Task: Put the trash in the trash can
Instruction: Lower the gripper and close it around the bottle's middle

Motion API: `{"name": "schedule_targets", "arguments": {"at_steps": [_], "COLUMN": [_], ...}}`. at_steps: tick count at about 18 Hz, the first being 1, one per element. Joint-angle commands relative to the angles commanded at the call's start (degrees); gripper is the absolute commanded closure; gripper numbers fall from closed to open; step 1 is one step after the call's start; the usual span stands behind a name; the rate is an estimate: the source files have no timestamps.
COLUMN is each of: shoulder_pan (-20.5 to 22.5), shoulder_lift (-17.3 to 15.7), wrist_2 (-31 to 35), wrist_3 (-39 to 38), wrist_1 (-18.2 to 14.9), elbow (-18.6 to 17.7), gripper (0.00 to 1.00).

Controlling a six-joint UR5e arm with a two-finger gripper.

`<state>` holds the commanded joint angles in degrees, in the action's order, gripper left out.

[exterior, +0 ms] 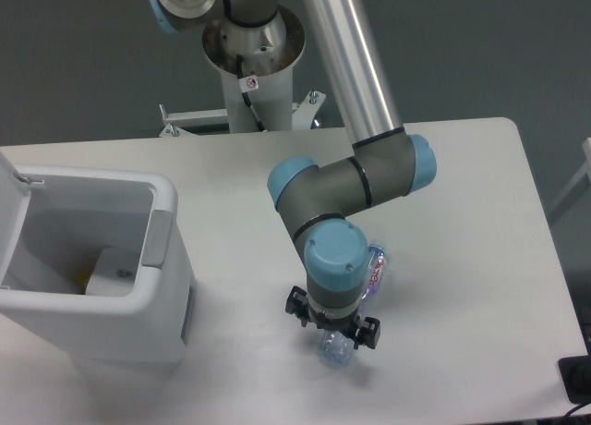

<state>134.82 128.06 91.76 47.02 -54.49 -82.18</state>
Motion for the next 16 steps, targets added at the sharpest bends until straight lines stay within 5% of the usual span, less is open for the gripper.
{"name": "schedule_targets", "arguments": {"at_steps": [4, 11, 16], "shoulder_pan": [-1.1, -2.1, -2.0], "shoulder_lift": [1.8, 2.6, 0.9], "wrist_2": [4.1, 5.5, 4.7], "wrist_3": [-1.0, -3.6, -2.9], "wrist_1": [0.3, 2.1, 1.8], "elbow": [0.5, 0.5, 0.9], "gripper": [0.0, 0.5, 0.57]}}
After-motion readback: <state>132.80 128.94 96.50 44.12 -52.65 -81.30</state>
